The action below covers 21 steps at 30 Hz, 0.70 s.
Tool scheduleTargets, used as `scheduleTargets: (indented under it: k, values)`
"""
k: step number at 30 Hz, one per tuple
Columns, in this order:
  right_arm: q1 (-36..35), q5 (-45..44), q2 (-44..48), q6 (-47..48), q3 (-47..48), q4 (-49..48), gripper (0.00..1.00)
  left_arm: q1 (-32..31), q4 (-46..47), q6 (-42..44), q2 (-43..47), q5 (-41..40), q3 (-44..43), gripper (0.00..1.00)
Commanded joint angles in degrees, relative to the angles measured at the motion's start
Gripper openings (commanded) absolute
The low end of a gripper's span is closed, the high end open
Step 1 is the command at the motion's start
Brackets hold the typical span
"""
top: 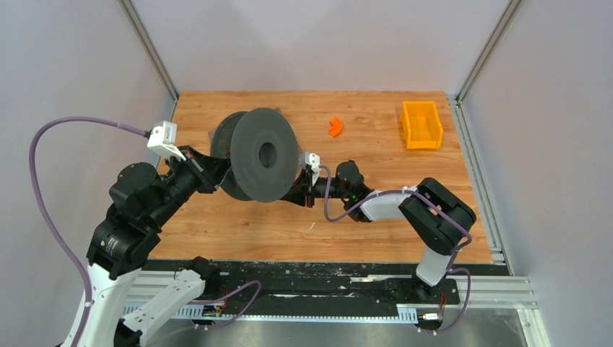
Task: Wrap the cables
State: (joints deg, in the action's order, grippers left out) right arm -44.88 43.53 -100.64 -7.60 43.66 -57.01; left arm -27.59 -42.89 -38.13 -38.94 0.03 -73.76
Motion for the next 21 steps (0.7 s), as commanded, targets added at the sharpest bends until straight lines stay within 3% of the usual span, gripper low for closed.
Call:
scheduleTargets:
  k: [1,5,10,14,17,21]
  values:
    - [-1.3,-1.3,-0.2,-4.7,-2.8,-7.8,0.06,0.3,8.6,-1.7,1.0,-6.0,-0.6,0.00]
    - [-5.9,-5.6,2.6,-4.3,-5.3,-4.3,0.04,0.3,11.1,-2.0,1.3,-9.7,1.5,0.00]
    - [-15.8,-18.9,8.6,5.0,-3.5,12.3,0.00,0.3,15.1,-3.0,2.3,-14.8,5.3,0.00]
    - [-20.4,-29.7,12.2,6.3,3.8,29.9,0.00,0.3,15.4,0.0,1.4,-18.7,6.5,0.00]
    - [-21.3,-32.7,11.9,6.1,11.7,44.1,0.01,0.3,15.8,3.3,0.0,-21.5,7.8,0.00]
    - [-22.5,-36.1,13.5,8.7,17.3,53.9,0.01,0.2,13.5,11.0,-3.3,-24.2,8.2,0.00]
